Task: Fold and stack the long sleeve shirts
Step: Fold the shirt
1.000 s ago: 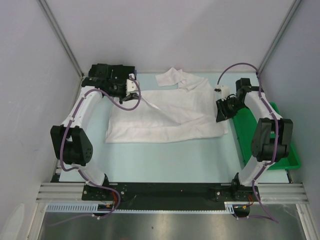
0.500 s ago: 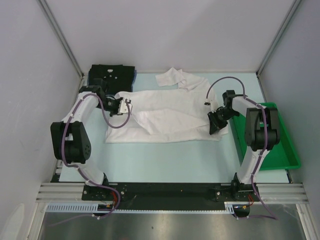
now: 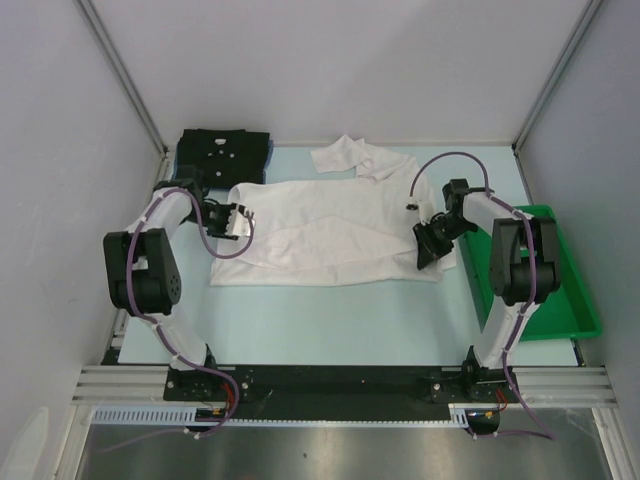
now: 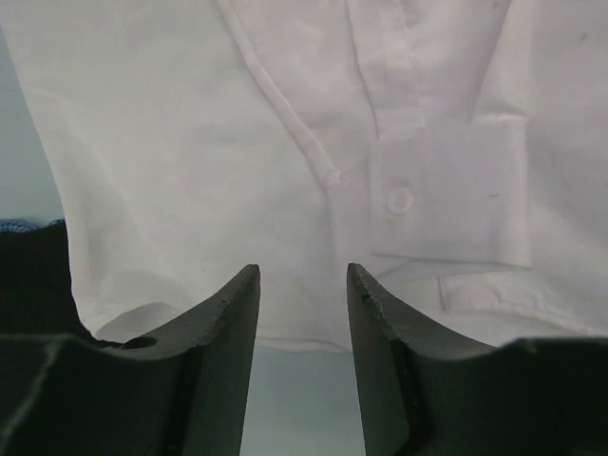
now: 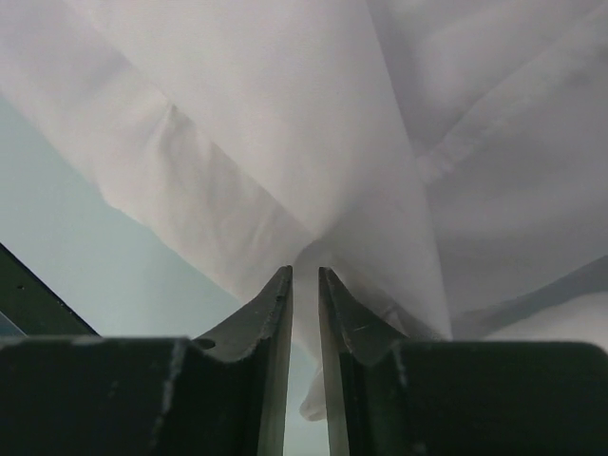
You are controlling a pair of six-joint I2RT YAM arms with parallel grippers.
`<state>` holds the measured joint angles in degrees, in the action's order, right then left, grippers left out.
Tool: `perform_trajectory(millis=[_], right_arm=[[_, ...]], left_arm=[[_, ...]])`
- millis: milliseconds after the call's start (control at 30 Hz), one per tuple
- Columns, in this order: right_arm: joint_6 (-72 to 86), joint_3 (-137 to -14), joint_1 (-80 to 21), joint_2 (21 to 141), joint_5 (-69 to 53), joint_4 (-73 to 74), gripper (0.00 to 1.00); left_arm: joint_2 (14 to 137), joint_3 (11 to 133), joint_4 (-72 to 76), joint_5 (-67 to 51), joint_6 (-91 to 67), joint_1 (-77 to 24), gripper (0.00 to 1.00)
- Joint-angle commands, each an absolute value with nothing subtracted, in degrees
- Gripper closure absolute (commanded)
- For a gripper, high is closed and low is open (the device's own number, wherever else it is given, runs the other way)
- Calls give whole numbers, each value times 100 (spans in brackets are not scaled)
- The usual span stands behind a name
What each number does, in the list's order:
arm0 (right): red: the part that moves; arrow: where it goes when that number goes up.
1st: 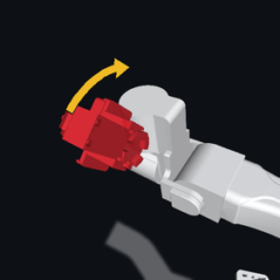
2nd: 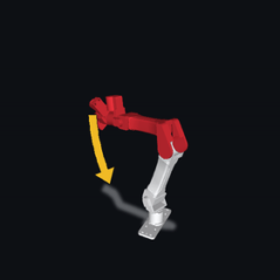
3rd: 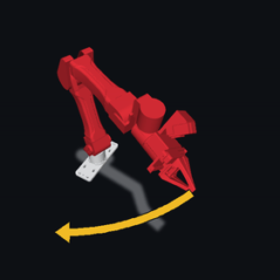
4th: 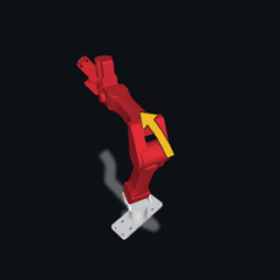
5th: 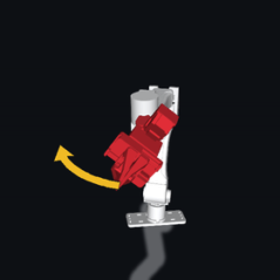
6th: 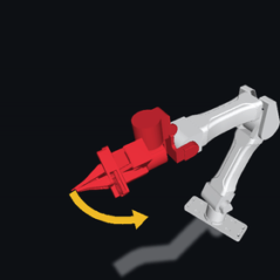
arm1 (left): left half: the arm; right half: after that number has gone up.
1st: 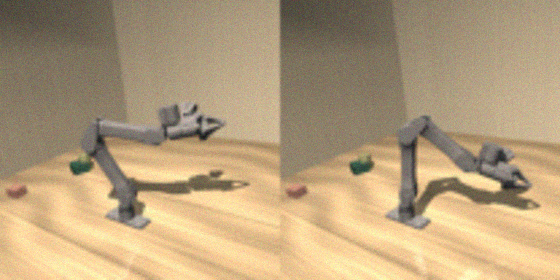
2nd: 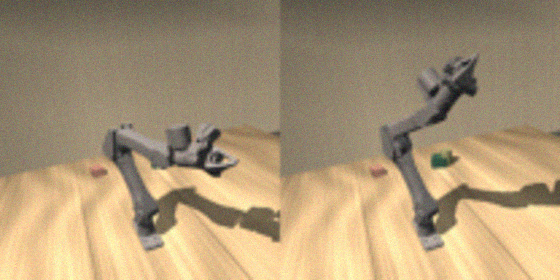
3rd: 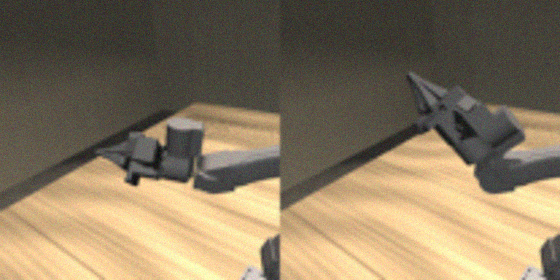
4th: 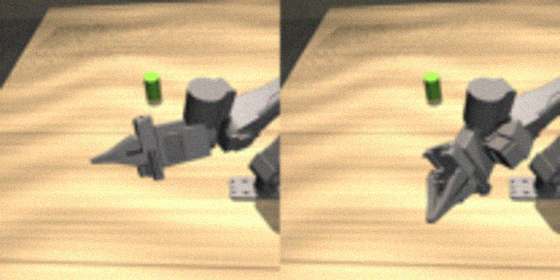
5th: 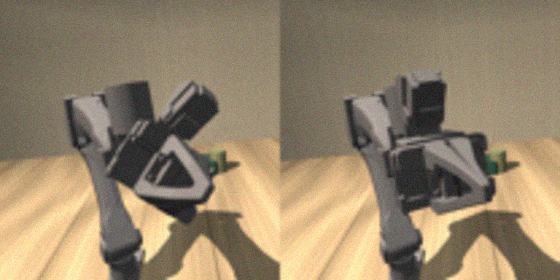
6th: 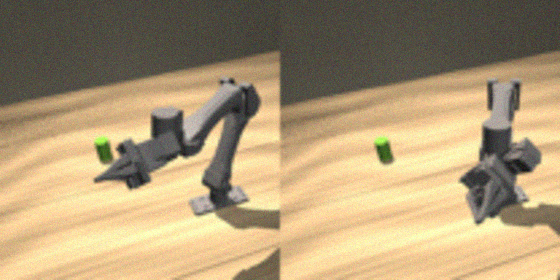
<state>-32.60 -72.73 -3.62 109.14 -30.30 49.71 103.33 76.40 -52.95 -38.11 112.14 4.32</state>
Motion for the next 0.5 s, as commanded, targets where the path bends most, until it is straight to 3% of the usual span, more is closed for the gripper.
perform_trajectory(millis=[0,167,233,467], right_arm=[[-3366,-7488,-290,10250,-3277,5352,77],[-3296,-7374,-44,9713,-3252,5598,71],[-3208,-7269,113,9537,-3208,5590,64],[-3042,-6812,263,9729,-2795,5300,50]], left_arm=[[9960,7664,-5166,-3797,11102,878,52],[8791,6726,-5669,-3735,10242,1160,48],[8325,6154,-5660,-3701,10038,1082,47],[8015,4835,-4466,-3059,9045,677,45]])
